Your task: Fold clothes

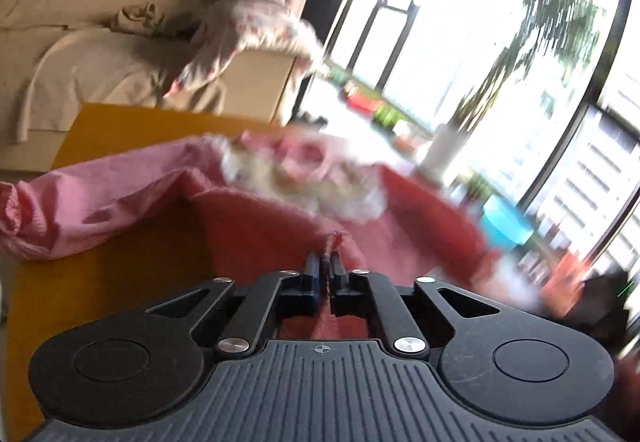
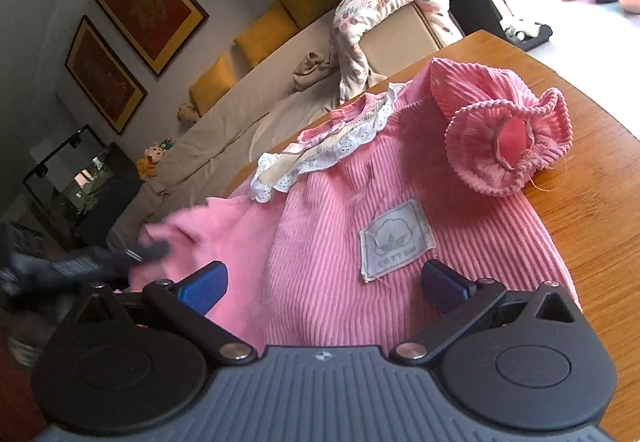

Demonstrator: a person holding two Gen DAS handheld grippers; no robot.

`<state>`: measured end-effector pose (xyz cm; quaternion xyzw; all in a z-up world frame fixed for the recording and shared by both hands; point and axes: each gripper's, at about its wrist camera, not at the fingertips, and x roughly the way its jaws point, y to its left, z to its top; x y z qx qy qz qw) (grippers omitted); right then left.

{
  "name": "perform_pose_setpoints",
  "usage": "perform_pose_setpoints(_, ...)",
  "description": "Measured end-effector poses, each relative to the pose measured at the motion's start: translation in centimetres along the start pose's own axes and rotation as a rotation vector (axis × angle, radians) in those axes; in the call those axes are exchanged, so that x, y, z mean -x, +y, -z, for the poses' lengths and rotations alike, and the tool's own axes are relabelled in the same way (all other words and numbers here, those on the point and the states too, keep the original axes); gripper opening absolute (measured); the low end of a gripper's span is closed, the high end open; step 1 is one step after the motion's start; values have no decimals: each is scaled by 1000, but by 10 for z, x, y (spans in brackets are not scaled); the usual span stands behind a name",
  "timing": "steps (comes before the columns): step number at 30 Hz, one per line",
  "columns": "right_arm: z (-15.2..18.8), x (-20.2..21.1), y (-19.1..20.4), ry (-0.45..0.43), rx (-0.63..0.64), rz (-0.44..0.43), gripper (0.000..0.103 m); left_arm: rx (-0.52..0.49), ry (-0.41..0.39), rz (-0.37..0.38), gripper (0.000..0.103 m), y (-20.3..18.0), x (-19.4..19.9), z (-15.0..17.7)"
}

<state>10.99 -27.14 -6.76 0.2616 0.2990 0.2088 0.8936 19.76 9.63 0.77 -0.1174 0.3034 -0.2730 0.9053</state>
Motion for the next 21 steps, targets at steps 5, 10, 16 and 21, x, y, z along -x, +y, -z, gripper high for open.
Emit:
perform_pose_setpoints(5, 3, -4, 9, -6, 41, 51, 103, -39, -62, -94, 5, 1, 35, 9)
perform_pose_setpoints(10, 4, -9, 18, 4, 94, 101, 103, -95, 24, -178, 29, 5, 38, 38)
perform_pose_setpoints(16, 7, -10, 21, -12, 64, 138, 103, -58, 85, -139, 78, -2, 13, 49)
perform_pose_setpoints(21, 10, -2, 13, -22, 48, 82, 103, -61, 135, -156, 99, -10, -2, 54)
